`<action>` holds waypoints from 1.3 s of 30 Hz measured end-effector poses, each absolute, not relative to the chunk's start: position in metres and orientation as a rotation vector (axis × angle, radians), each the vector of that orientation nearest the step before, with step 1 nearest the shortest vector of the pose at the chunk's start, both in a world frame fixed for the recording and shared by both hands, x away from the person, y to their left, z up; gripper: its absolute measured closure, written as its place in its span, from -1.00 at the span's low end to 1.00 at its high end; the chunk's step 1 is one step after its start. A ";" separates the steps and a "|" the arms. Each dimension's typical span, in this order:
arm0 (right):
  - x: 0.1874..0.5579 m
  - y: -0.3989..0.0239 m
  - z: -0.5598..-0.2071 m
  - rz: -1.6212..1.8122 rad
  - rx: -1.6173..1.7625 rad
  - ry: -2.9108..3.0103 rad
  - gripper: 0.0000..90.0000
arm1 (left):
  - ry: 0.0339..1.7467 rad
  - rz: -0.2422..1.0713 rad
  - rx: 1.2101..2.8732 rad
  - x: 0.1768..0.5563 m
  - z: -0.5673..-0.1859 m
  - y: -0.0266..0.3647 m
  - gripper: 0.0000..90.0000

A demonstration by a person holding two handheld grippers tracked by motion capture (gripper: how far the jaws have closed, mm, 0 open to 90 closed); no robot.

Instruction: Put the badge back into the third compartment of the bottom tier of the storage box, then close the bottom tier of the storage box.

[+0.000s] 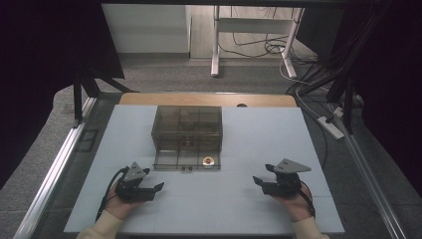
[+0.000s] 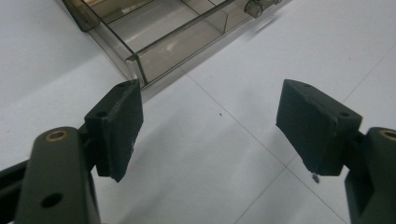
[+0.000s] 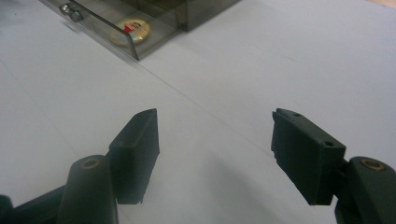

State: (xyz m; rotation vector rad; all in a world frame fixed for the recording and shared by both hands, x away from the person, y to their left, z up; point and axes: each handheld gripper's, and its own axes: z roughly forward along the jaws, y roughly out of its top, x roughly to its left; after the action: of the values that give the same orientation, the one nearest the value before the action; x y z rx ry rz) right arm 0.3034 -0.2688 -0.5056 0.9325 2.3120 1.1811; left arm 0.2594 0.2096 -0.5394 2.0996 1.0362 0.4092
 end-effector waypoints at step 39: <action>0.291 -0.292 -0.518 1.166 0.932 2.286 -0.37 | 0.913 0.383 2.036 0.254 -0.532 0.199 0.04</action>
State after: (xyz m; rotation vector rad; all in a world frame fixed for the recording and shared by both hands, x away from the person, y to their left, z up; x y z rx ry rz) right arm 0.2913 -0.2923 -0.5178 0.9324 2.2861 1.1663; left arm 0.2537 0.1989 -0.5316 2.0363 0.9132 0.3833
